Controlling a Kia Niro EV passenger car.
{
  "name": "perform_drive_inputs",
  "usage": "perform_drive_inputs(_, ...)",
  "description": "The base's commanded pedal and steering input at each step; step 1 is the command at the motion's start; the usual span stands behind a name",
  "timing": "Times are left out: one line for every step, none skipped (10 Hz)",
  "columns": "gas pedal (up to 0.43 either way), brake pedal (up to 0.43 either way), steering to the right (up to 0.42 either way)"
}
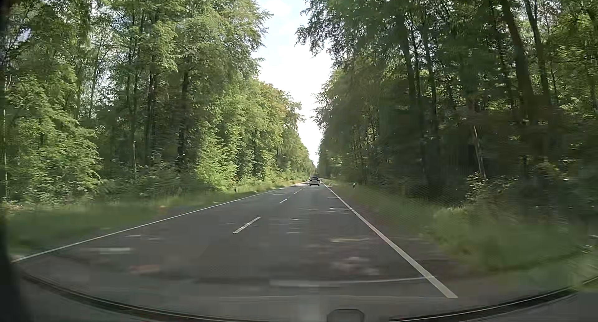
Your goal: Follow the waypoints while adhering to traffic rules and regulations
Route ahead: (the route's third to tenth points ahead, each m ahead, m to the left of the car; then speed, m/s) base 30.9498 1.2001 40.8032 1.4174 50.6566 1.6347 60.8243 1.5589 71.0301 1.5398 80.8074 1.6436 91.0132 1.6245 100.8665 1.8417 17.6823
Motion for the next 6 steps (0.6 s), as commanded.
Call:
perform_drive_inputs(0.11, 0.03, -0.001)
perform_drive_inputs(0.11, 0.037, -0.001)
perform_drive_inputs(0.11, 0.03, -0.001)
perform_drive_inputs(0.11, 0.03, -0.001)
perform_drive_inputs(0.11, 0.037, -0.001)
perform_drive_inputs(0.11, 0.037, -0.001)
